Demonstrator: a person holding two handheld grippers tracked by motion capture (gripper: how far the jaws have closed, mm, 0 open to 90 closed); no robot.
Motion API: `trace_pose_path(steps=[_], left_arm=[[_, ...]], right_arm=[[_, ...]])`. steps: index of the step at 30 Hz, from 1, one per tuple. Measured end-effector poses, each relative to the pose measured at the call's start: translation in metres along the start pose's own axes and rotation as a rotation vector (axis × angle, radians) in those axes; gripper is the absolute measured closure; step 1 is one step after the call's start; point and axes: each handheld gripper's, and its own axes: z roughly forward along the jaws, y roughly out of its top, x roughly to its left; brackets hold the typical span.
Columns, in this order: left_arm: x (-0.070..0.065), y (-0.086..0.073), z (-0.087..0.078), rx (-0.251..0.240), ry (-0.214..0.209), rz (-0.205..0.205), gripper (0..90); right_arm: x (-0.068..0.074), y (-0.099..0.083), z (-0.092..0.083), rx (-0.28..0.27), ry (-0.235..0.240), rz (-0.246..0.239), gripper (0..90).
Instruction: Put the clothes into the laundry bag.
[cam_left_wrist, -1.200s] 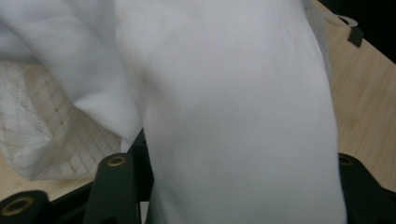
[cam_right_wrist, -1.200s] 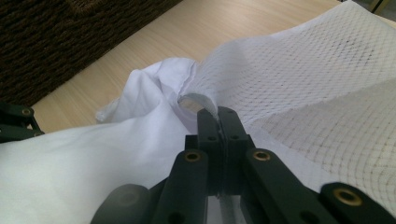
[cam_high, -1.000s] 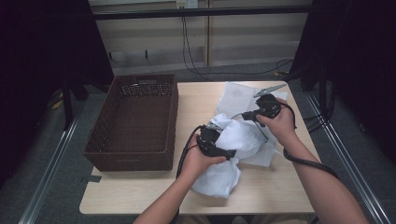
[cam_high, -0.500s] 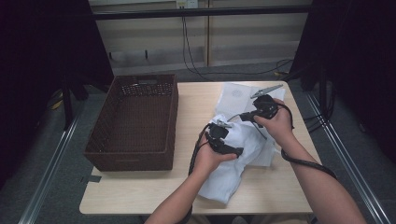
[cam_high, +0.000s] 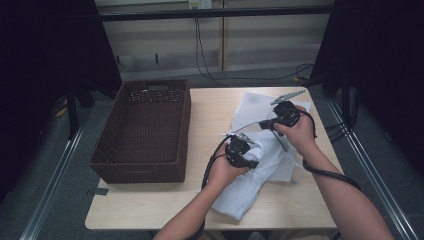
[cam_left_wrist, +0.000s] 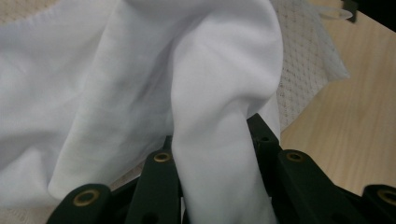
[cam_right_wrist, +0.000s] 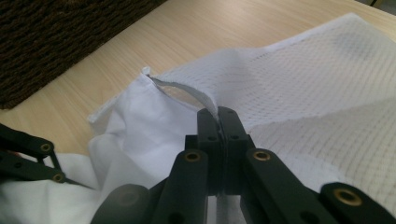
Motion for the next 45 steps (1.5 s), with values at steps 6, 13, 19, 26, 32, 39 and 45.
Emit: trace_pose_path(steps=[6,13,19,26,32,39,45], left_arm=[[0.0,0.005,-0.002,-0.014,0.002,0.025,72.1],[0.006,0.012,-0.01,-0.046,0.057,-0.024,72.7],[0.015,0.015,-0.017,-0.082,0.122,-0.085,72.9],[0.013,0.017,-0.009,-0.078,0.089,-0.086,72.9],[0.017,0.008,-0.008,-0.098,0.096,-0.129,65.4],[0.023,0.005,-0.014,-0.164,0.228,-0.155,14.2],[0.025,0.006,0.002,-0.072,0.241,-0.132,3.0]], right_arm=[[0.0,0.001,0.001,-0.005,0.009,-0.002,89.5],[0.005,0.001,0.0,-0.004,0.032,-0.007,89.5],[0.009,0.003,-0.004,-0.009,0.067,-0.028,89.6],[0.011,0.005,-0.005,-0.023,0.086,-0.014,89.6],[0.01,0.002,-0.003,-0.004,0.072,-0.026,89.5],[0.006,-0.003,0.001,0.009,0.064,-0.015,89.5],[0.007,-0.003,0.001,0.01,0.066,-0.015,89.5]])
